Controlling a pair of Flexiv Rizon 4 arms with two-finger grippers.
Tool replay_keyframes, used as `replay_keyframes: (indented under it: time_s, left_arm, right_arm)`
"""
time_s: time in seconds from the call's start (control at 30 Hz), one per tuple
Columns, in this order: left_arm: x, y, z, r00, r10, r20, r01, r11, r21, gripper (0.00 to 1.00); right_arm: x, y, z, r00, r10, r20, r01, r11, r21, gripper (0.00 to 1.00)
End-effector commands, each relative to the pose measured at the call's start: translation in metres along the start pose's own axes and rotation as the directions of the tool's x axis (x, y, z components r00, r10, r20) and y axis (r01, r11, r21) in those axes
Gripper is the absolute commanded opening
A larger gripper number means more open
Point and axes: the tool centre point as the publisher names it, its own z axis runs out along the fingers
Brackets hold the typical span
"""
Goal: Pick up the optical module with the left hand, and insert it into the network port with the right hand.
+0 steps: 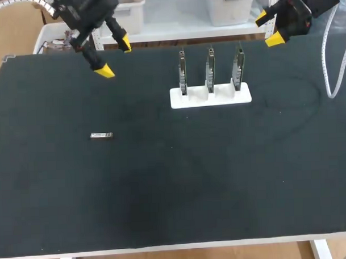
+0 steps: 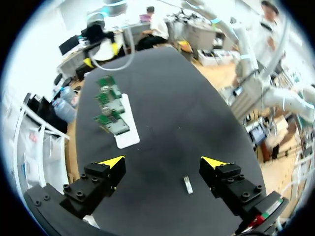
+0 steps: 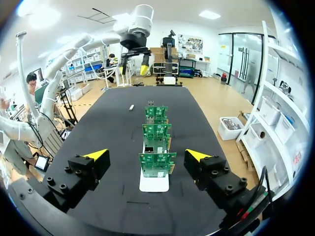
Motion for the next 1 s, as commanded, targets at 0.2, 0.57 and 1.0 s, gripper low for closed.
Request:
replay_keyframes:
  time_s: [0.2,0.57,1.0]
  left_arm:
    - [0.034,-0.023,0.013,0.975,-0.146,-0.166,0.15,0.989,0.014,1.0]
    - [0.052,-0.071,0.049,0.945,-0.164,-0.284,0.202,0.973,0.108,1.0]
    - [0.063,-0.083,0.062,0.918,-0.173,-0.358,0.226,0.968,0.111,1.0]
  right_arm:
    - [0.0,-0.008,-0.002,1.0,0.001,0.001,0.001,0.583,-0.812,1.0]
    - [0.0,-0.008,-0.002,1.0,0.001,0.001,0.001,0.583,-0.812,1.0]
    - [0.0,-0.008,-0.002,1.0,0.001,0.001,0.001,0.583,-0.812,1.0]
